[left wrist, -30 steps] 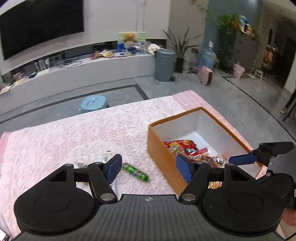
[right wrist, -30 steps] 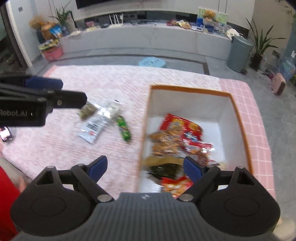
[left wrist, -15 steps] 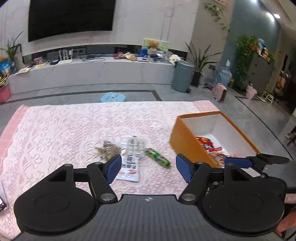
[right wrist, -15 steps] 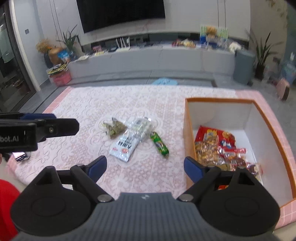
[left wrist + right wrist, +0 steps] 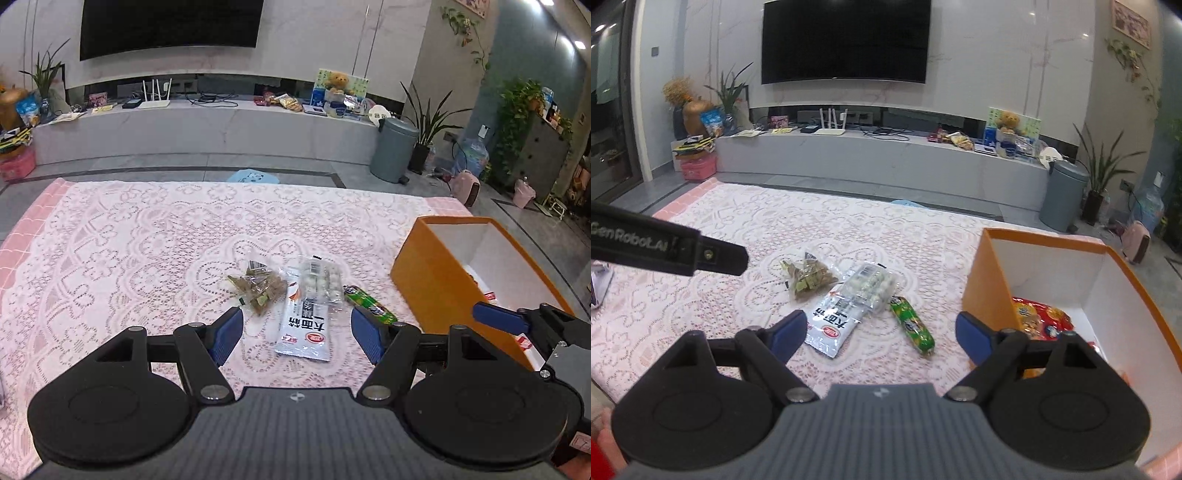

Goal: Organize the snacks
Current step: 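Withdraw both open tools from the box back toward the remaining snacks, then grasp the clear bag of green dried snacks with the left tool while the right tool grasps the white-ball pack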

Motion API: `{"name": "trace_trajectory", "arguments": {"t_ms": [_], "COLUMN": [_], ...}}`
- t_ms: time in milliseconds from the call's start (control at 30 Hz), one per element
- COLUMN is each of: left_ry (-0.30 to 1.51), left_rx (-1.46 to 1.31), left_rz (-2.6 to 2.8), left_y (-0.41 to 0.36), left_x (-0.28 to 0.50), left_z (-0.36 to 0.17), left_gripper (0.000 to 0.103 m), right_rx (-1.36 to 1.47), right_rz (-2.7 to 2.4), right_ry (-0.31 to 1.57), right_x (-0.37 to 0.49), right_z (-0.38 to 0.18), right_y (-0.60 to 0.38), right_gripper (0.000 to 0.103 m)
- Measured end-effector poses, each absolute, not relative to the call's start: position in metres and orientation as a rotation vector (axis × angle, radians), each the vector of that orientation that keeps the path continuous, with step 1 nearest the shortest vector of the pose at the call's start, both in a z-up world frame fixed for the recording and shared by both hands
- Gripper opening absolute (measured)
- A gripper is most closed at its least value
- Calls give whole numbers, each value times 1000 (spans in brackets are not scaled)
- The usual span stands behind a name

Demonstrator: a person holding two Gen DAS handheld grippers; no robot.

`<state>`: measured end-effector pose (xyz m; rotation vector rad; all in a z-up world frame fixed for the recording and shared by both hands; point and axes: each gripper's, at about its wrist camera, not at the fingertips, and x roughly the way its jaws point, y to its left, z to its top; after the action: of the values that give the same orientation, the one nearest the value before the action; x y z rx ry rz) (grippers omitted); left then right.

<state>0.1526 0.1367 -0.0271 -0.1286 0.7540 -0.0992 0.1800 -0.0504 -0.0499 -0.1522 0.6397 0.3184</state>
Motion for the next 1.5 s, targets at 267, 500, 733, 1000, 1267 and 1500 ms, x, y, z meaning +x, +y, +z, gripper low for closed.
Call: {"name": "trace_trajectory", "arguments": {"t_ms": [267, 500, 733, 1000, 1267, 1500], "left_ry": [801, 836, 901, 832, 795, 792], "left_rx": [-150, -136, -147, -98, -154, -186], "left_rz": [-76, -61, -91, -8, -80, -138], "left_y": [143, 150, 151, 163, 180, 177], "left_x": [184, 212, 236, 258, 275, 284], "left_z": [-44, -61, -89, -99, -116, -130], "left_gripper": [79, 77, 77, 77, 77, 78], "right_rx": [-192, -180, -207, -107, -81, -104], "right_rz": [336, 392, 384, 386, 391, 372], "right_ry": [674, 742, 807, 839, 836, 831], "right_x": [214, 244, 273, 304, 328, 338], "right_z": [-71, -97, -122, -132, -138, -150], "right_y": [-38, -30, -20, -17, 6, 12], "right_gripper": [80, 77, 67, 72, 80, 88]}}
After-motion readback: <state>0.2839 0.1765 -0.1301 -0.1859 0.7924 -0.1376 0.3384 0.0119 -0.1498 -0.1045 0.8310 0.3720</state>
